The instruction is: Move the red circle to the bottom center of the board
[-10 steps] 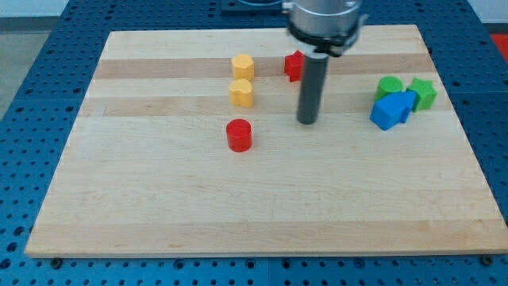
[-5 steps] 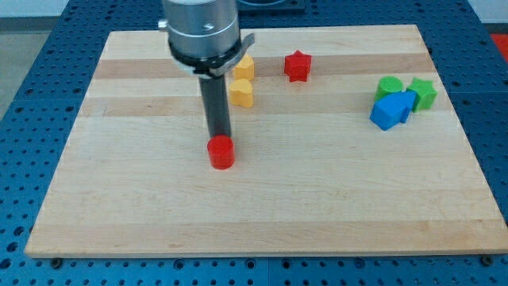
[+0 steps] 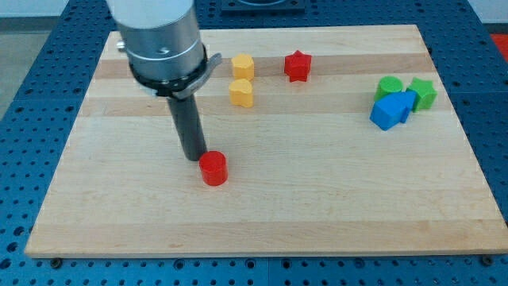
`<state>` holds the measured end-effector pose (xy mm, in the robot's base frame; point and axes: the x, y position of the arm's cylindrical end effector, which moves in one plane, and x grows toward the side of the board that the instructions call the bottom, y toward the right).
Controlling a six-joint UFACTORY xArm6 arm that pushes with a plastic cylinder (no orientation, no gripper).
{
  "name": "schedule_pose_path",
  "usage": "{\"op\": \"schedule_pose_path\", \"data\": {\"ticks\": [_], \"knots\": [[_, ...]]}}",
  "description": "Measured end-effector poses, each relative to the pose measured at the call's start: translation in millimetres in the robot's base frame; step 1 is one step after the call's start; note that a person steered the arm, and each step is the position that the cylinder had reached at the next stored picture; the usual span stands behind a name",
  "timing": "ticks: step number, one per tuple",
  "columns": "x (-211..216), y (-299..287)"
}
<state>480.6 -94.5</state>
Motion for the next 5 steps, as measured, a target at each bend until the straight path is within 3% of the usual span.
{"op": "schedule_pose_path", "data": {"ticks": [3, 5], "knots": [[55.6, 11.4], [68.8, 35.6]]}}
